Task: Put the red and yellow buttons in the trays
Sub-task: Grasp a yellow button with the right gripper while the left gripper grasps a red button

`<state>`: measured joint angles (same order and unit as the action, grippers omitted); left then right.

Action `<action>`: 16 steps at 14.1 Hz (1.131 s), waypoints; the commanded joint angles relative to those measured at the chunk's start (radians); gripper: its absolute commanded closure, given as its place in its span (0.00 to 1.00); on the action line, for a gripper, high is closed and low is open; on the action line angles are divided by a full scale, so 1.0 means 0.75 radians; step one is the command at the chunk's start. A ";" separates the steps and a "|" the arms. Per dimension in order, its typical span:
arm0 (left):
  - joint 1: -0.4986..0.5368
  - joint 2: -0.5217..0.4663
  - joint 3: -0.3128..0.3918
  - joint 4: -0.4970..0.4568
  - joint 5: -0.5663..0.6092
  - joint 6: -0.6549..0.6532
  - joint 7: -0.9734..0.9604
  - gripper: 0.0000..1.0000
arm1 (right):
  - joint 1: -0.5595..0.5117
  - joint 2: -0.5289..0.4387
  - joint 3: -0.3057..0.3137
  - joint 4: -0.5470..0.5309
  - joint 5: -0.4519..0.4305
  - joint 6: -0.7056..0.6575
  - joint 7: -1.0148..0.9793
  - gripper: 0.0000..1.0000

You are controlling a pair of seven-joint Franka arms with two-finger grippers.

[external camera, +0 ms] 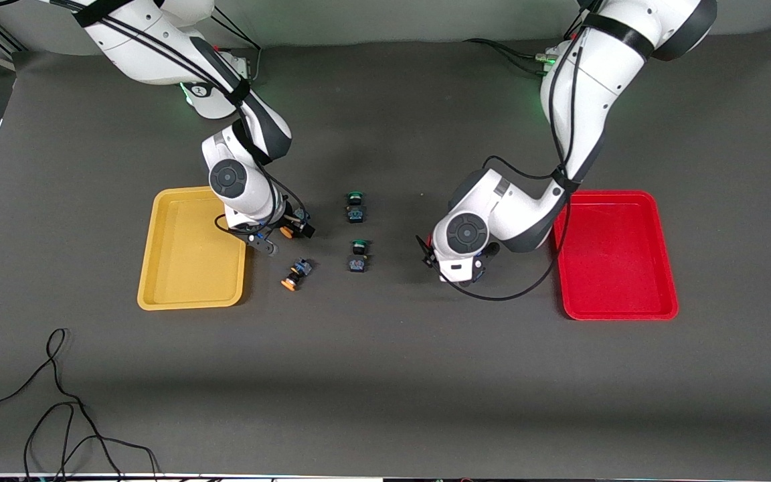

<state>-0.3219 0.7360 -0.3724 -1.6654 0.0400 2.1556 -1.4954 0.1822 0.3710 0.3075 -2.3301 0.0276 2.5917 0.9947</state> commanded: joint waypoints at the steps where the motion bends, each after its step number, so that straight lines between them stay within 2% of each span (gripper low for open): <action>1: -0.017 -0.008 0.010 0.001 0.026 -0.023 -0.033 0.57 | 0.004 -0.012 -0.003 -0.029 -0.022 0.009 0.048 0.11; 2: -0.017 -0.008 0.010 -0.003 0.031 -0.023 -0.029 0.68 | 0.004 -0.010 -0.003 -0.029 -0.022 0.009 0.048 0.18; 4: -0.017 -0.010 0.010 -0.015 0.043 -0.017 -0.023 0.81 | 0.004 -0.010 -0.003 -0.029 -0.022 0.005 0.046 0.37; 6: -0.011 -0.012 0.010 -0.009 0.073 -0.025 -0.019 1.00 | 0.000 -0.014 -0.005 -0.027 -0.022 -0.003 0.046 0.57; 7: 0.002 -0.026 0.010 0.005 0.074 -0.043 -0.013 1.00 | -0.002 -0.022 -0.005 -0.025 -0.022 -0.003 0.046 0.64; 9: 0.061 -0.071 0.012 0.058 0.072 -0.194 0.071 1.00 | -0.006 -0.059 -0.007 -0.023 -0.020 -0.007 0.044 0.77; 10: 0.098 -0.095 0.008 0.095 0.061 -0.294 0.126 1.00 | -0.008 -0.091 -0.009 -0.021 -0.020 -0.029 0.036 0.80; 12: 0.206 -0.140 -0.002 0.177 0.017 -0.521 0.271 1.00 | -0.032 -0.206 -0.015 0.006 -0.020 -0.188 0.026 0.80; 14: 0.308 -0.206 -0.005 0.188 -0.057 -0.669 0.473 1.00 | -0.063 -0.318 -0.025 0.012 -0.018 -0.291 -0.029 0.80; 16: 0.402 -0.263 0.000 0.131 -0.057 -0.718 0.635 1.00 | -0.071 -0.398 -0.137 0.010 -0.004 -0.377 -0.188 0.80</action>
<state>-0.0754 0.5884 -0.3676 -1.5149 0.0189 1.6515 -1.1279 0.1381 0.1610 0.2690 -2.3023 0.0262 2.3752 0.9548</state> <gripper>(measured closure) 0.670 0.604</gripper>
